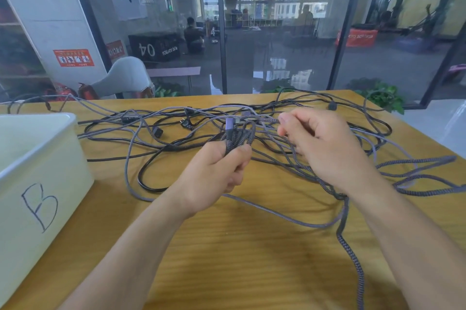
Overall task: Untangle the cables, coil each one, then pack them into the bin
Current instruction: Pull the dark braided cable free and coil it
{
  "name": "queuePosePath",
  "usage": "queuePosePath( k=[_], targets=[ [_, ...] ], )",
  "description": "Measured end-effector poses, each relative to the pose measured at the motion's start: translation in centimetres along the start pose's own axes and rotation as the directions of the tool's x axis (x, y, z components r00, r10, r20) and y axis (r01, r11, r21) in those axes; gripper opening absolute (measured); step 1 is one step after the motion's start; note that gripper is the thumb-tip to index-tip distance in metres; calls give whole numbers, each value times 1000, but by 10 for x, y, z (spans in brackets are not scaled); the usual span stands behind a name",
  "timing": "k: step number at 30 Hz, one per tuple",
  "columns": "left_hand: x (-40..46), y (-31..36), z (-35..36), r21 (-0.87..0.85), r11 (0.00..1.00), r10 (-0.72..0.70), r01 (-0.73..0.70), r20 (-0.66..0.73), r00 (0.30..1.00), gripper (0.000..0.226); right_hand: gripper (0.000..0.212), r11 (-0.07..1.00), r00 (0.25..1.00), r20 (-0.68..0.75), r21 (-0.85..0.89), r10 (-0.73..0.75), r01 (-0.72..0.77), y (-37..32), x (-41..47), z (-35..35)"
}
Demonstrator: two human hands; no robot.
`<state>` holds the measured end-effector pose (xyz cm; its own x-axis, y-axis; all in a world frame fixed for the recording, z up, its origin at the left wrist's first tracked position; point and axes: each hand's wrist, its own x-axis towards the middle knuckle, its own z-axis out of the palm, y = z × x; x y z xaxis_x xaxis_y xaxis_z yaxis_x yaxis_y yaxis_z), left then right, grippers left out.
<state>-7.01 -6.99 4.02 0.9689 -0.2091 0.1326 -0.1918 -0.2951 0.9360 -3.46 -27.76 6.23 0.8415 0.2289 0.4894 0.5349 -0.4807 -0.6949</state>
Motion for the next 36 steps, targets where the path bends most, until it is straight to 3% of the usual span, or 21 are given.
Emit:
queuePosePath(
  k=[5,16,20,25,30,36],
  targets=[
    [-1,-1,4,39,999,7,-9,55,998,43,36,979,992,-129,-199,17,-43,6,4,0],
    [-8,5,13,6,997,76,-79,198,977,44,37,955,980,-170,-258,105,-147,20,15,-16],
    [-8,6,13,-37,996,82,-77,157,984,40,38,946,981,-153,-279,123,-162,23,16,-16],
    [-2,0,9,-133,989,59,-60,-5,998,42,40,944,991,-118,-316,59,-94,19,12,-6],
    [4,-8,5,-189,981,13,-43,-156,988,36,40,977,1000,-4,-211,-12,11,8,2,12],
    [8,-13,-7,-296,954,-53,-38,-294,954,36,28,978,956,295,201,-1,-61,-12,-11,23]
  ],
)
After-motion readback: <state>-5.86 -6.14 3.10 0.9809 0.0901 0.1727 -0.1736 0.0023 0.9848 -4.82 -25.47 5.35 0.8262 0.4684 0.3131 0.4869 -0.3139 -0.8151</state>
